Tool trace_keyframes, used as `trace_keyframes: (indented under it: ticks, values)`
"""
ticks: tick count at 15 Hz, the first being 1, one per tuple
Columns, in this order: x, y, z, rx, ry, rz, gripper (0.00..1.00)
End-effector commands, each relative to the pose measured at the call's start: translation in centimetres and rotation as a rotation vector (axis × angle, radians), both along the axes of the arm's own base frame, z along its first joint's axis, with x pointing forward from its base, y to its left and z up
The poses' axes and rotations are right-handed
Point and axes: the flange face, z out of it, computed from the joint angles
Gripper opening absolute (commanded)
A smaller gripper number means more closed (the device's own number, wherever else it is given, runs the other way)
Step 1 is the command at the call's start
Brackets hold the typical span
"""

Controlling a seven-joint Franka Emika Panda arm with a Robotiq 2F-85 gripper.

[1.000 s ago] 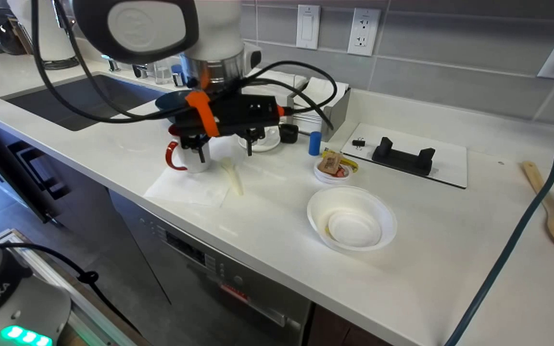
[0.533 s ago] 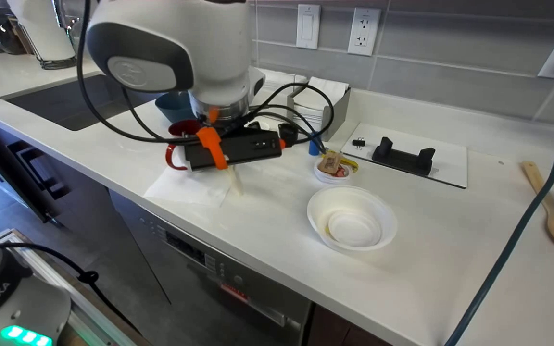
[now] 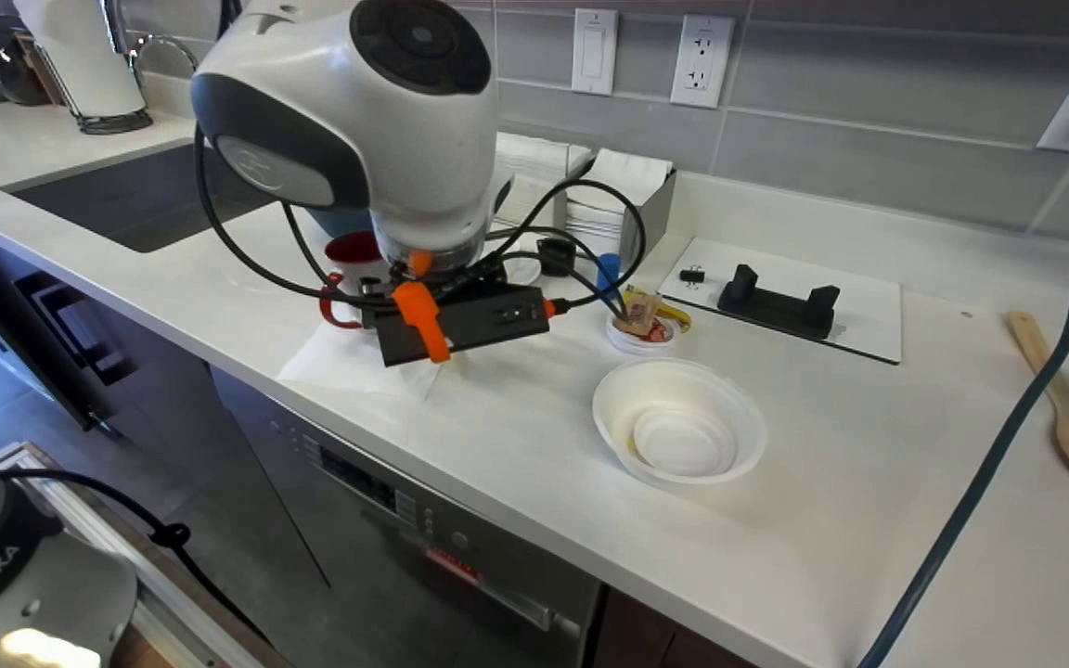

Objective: Use the white spoon to place some of the contents from the blue bowl into the white teacup.

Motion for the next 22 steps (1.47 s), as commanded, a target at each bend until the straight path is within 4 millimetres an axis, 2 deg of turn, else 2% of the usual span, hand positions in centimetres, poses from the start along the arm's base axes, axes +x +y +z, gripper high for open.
trace_keyframes:
  ticks: [1, 3, 4, 8, 9, 11, 12, 13, 14, 16, 17, 18, 19, 22]
  values:
    - [1.0, -0.6, -1.3, 0.01, -0.003, 0.02, 1.0]
    - [1.3, -0.8, -1.8, 0.019, 0.001, 0.025, 0.99]
    - [1.5, -0.8, -2.2, 0.023, 0.004, 0.029, 0.86]
    - [2.3, -1.0, -3.3, 0.033, 0.023, 0.041, 0.56]
    - [2.5, -1.1, -3.5, 0.032, 0.027, 0.042, 0.52]
    - [2.9, -1.0, -4.2, 0.041, 0.038, 0.044, 0.52]
    - [3.2, -1.0, -4.4, 0.039, 0.04, 0.047, 0.48]
    - [3.5, -1.0, -4.6, 0.039, 0.044, 0.051, 0.49]
    - [3.7, -1.0, -4.8, 0.036, 0.046, 0.054, 0.46]
    - [4.1, -1.1, -4.8, 0.033, 0.042, 0.053, 0.36]
    - [4.3, -1.0, -4.7, 0.035, 0.037, 0.057, 0.24]
    - [4.2, -1.0, -4.6, 0.033, 0.037, 0.056, 0.18]
    - [4.3, -1.0, -4.5, 0.034, 0.036, 0.059, 0.19]
    - [4.2, -0.9, -4.2, 0.031, 0.031, 0.059, 0.07]
